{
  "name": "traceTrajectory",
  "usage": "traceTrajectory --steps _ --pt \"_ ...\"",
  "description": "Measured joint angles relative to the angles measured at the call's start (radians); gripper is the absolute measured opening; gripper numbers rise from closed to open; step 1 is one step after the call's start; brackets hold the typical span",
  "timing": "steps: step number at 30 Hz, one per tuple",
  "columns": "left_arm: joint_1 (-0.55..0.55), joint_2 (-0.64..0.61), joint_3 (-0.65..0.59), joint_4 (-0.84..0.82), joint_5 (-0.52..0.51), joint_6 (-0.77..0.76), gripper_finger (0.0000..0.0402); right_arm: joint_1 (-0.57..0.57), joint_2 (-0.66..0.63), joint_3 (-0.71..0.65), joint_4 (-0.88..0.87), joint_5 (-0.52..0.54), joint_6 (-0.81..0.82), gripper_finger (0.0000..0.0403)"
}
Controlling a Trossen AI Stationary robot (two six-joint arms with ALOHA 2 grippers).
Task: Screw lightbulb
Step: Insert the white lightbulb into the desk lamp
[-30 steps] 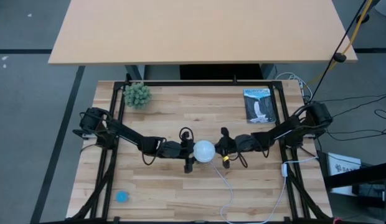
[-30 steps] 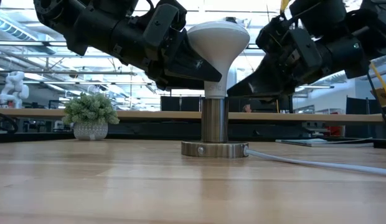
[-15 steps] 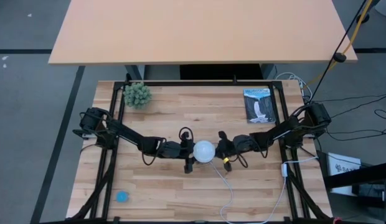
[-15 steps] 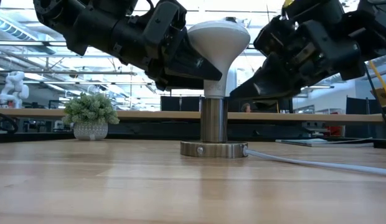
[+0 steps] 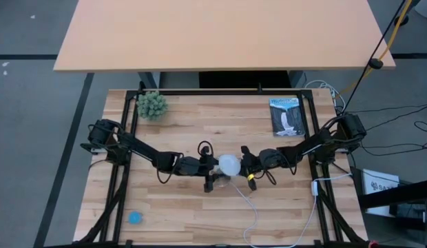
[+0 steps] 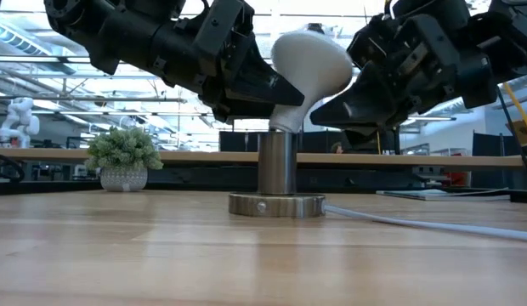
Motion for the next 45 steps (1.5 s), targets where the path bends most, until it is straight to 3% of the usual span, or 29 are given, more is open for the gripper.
traceTrajectory --steps 15,23,28,35,45 --pt "-0.015 0.0 0.0 -0.004 -0.002 0.0 0.022 -0.001 -0.018 0.016 -0.013 -0.014 0.014 0.0" --pt "-0.031 0.0 -0.001 -0.007 -0.003 0.028 0.022 -0.001 -0.077 0.124 -0.312 -0.014 0.025 0.0" --pt "-0.056 -0.001 -0.069 0.091 -0.038 0.022 0.022 -0.001 -0.077 0.219 -0.47 -0.014 0.019 0.0" --pt "-0.082 -0.001 -0.163 0.296 -0.118 0.022 0.022 -0.002 -0.077 0.293 -0.552 -0.013 0.016 0.0" --pt "-0.086 -0.001 -0.164 0.289 -0.118 -0.027 0.022 -0.001 -0.077 0.336 -0.597 -0.013 0.02 0.0"
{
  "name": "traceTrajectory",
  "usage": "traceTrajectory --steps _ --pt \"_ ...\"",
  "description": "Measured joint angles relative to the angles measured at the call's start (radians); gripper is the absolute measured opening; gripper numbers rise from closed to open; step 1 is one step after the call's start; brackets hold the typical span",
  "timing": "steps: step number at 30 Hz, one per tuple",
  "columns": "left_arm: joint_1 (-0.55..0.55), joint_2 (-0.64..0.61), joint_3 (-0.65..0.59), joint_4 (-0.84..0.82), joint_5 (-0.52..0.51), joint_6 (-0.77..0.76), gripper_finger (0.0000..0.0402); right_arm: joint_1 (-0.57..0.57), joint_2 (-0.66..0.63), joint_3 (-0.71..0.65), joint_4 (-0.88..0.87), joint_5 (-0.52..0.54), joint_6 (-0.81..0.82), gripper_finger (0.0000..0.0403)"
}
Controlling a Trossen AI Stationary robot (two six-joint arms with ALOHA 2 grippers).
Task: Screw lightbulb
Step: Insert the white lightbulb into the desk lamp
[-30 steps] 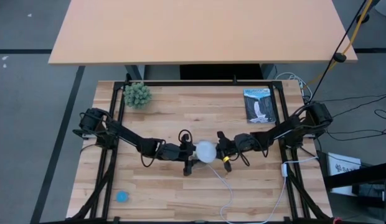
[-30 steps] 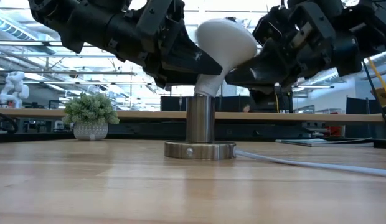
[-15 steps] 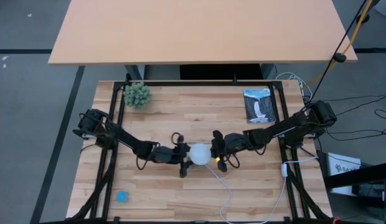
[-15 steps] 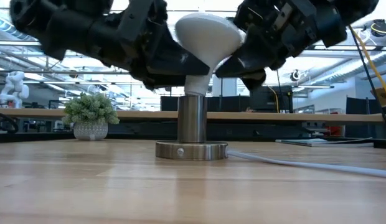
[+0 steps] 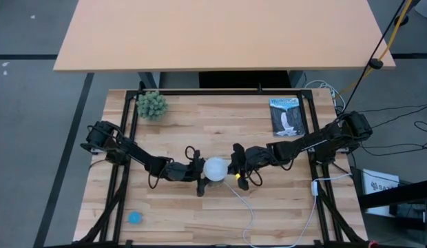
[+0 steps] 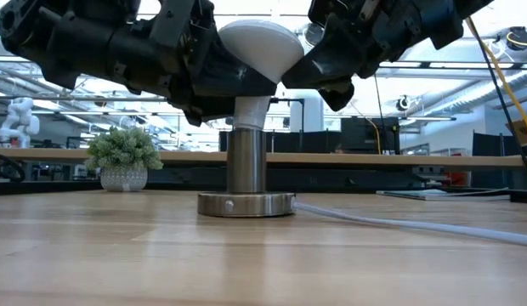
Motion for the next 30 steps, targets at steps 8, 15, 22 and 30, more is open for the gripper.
traceTrajectory --steps 8,15,22,30 --pt "0.0 0.001 0.0 -0.019 0.0 0.0 0.022 0.002 0.0 0.0 -0.013 0.0 0.011 0.0" --pt "0.0 0.001 0.0 -0.02 0.001 0.0 0.022 0.002 0.0 0.0 -0.01 0.0 0.023 0.0" --pt "0.0 0.001 0.0 -0.011 0.002 0.036 0.022 0.002 0.0 0.0 -0.01 0.0 0.02 0.0" --pt "-0.003 0.001 0.0 0.007 0.003 0.079 0.022 0.002 0.0 0.0 -0.01 0.0 0.02 0.0"
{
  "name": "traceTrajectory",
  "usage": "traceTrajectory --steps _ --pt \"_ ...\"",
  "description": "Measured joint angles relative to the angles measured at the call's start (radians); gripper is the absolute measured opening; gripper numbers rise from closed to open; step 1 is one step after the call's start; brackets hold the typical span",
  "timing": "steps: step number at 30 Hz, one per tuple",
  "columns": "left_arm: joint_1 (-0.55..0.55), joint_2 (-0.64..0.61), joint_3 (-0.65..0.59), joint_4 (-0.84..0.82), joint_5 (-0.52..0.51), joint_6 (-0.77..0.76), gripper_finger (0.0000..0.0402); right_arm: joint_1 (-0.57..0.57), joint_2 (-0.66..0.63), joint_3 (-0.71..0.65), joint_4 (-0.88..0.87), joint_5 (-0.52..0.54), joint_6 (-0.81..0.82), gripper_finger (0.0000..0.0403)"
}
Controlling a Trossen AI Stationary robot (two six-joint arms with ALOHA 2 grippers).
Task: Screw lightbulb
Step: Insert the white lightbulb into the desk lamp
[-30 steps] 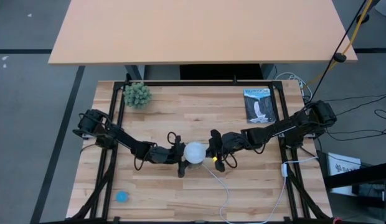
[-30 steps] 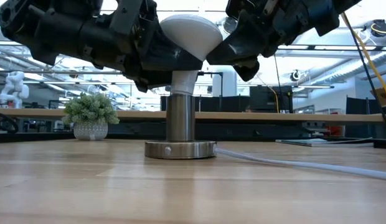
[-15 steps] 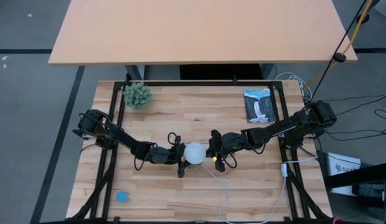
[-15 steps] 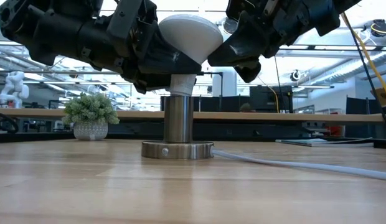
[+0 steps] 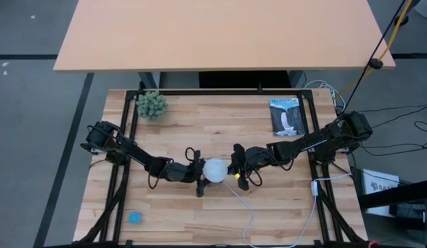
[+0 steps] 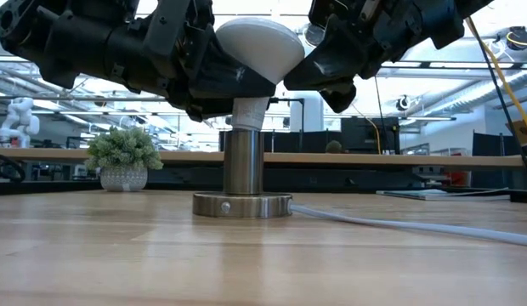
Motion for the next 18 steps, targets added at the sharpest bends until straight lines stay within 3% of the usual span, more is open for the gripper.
traceTrajectory --steps 6,18 --pt "0.0 0.0 0.0 0.003 0.0 0.0 0.022 0.001 0.0 0.013 0.009 0.048 0.0 0.0" --pt "0.001 0.0 0.0 0.0 0.0 0.0 0.022 0.005 0.0 0.029 -0.042 0.029 -0.003 0.0"
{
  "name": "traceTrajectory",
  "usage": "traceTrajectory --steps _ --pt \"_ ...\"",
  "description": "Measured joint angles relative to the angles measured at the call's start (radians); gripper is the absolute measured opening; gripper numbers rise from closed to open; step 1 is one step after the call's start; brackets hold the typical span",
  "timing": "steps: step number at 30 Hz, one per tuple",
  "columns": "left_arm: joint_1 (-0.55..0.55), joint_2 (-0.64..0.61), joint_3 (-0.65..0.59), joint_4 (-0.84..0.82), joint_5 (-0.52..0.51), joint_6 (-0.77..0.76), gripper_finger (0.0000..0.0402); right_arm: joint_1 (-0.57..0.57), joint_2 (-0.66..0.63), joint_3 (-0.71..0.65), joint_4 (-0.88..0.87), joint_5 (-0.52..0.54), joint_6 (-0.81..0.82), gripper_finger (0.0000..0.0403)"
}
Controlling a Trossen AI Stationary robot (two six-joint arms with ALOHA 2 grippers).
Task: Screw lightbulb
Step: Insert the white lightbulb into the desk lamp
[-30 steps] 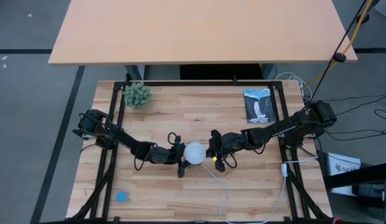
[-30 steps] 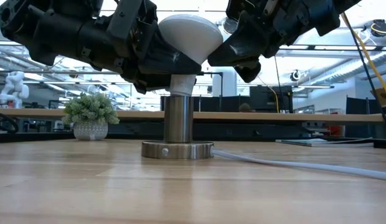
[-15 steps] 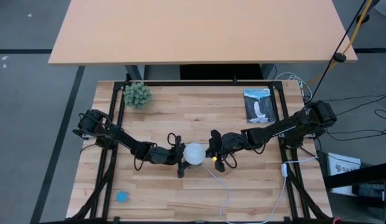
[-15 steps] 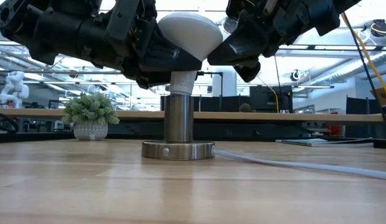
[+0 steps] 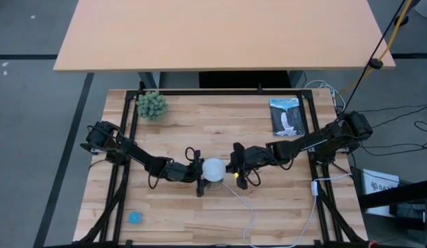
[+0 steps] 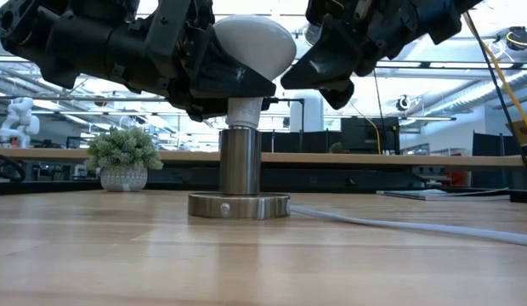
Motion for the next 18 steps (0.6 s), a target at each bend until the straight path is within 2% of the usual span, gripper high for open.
traceTrajectory --steps 10,18 --pt "-0.015 0.0 0.0 -0.032 0.0 -0.001 0.022 0.016 0.0 0.0 0.062 0.002 -0.077 0.0" --pt "-0.027 0.0 0.0 -0.035 -0.013 0.001 0.022 0.016 0.0 0.0 0.039 -0.002 -0.074 0.0"
